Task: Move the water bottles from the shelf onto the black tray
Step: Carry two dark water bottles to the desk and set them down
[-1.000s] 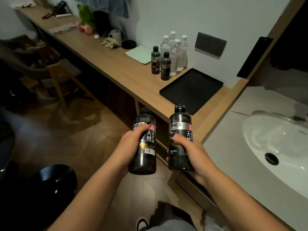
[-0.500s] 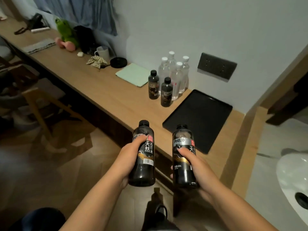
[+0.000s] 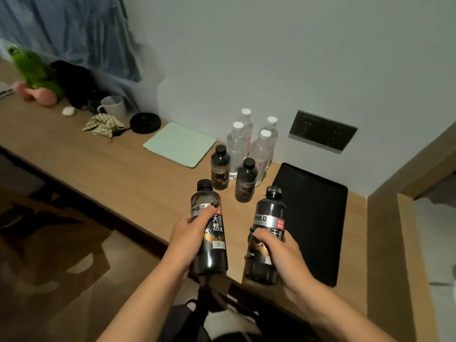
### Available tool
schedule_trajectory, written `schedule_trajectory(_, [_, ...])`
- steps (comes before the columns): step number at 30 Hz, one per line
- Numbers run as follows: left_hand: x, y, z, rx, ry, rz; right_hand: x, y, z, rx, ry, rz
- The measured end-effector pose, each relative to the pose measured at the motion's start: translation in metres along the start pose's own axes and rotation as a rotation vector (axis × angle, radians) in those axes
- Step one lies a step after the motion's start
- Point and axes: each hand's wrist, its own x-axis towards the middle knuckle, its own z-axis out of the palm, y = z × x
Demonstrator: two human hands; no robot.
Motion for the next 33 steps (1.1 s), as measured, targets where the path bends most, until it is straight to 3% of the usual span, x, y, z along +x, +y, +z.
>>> schedule_trajectory(6, [0.075, 0.039, -0.027, 0.344, 0.000, 0.132, 0.060, -0.016, 0.060, -0.092, 0.268, -0.084])
schedule_trajectory(16, [0.158, 0.054, -0.049, 0.597, -0.122, 0.291, 0.128, -0.011, 0.111, -0.256, 0.569, -0.129])
schedule_trajectory(25, [0.190, 0.031, -0.047, 0.623, -0.201, 0.312, 0.148, 0.006, 0.116, -0.223, 0.589, -0.102])
schedule_trajectory(33, [0.185, 0.025, -0.037, 0.545, -0.243, 0.318, 0.149, 0.013, 0.102, -0.323, 0.467, -0.068])
